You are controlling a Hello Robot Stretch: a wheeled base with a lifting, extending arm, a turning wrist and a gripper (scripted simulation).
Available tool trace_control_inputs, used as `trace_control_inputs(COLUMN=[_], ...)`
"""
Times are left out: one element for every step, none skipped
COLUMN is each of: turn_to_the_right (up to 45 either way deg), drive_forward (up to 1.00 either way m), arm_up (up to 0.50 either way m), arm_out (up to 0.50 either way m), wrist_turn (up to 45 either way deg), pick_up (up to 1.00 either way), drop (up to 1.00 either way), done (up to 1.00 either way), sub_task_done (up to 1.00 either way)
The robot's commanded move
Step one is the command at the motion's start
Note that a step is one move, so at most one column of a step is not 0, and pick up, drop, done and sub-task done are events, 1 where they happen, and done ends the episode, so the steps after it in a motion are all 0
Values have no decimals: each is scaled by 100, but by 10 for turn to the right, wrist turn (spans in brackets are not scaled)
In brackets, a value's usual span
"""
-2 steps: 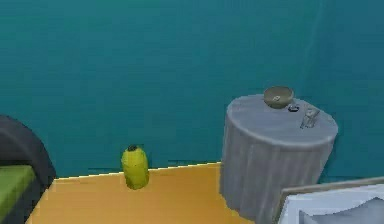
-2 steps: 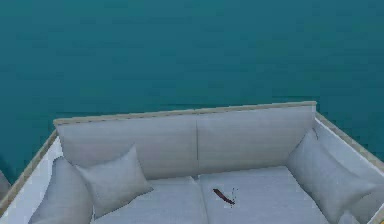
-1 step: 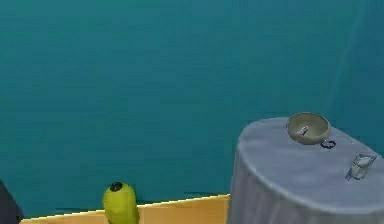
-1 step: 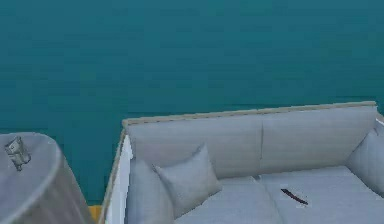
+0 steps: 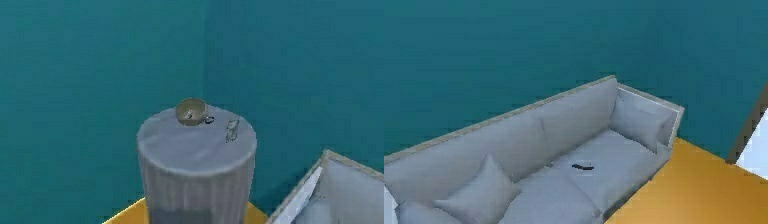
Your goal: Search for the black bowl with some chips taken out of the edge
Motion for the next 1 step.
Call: trace_control_inputs(turn_to_the_right=[0], drive_forward=[0], arm_up=[0], arm_out=[0], wrist_turn=[0], pick_up=[0], drop=[0], done=[100], sub_task_done=[0])
